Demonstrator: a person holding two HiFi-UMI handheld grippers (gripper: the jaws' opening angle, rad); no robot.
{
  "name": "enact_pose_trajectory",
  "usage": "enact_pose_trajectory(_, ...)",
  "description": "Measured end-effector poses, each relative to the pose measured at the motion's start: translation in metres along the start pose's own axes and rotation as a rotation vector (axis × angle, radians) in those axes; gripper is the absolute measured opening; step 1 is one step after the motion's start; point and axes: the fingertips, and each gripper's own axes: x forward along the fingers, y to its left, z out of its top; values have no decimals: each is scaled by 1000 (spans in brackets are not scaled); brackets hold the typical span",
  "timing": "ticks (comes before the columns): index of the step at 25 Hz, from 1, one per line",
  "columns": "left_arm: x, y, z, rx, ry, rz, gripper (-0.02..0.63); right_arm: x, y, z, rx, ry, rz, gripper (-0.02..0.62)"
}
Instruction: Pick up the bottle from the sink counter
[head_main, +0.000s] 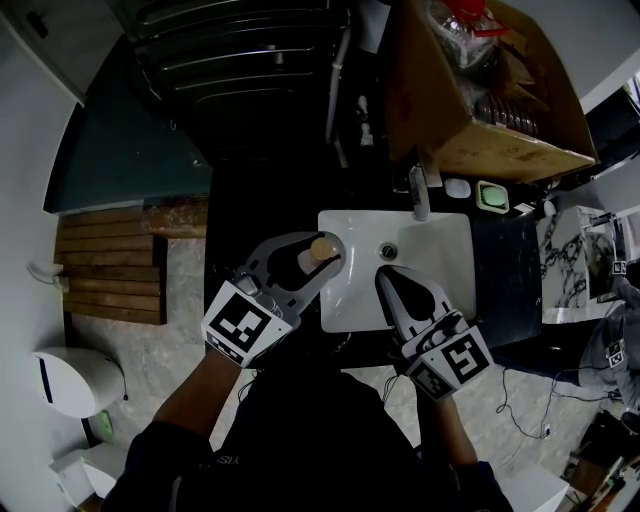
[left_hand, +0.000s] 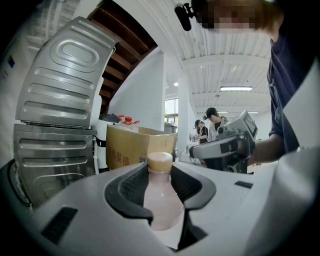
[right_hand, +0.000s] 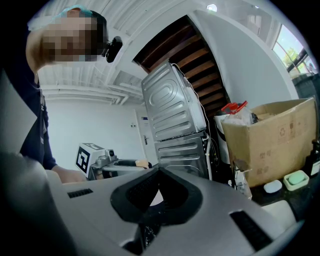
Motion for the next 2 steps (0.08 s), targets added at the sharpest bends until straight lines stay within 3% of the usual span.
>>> enact_pose_trajectory(2, 0, 0, 0, 0, 0, 1, 141, 1, 2, 1, 8, 4, 7, 20)
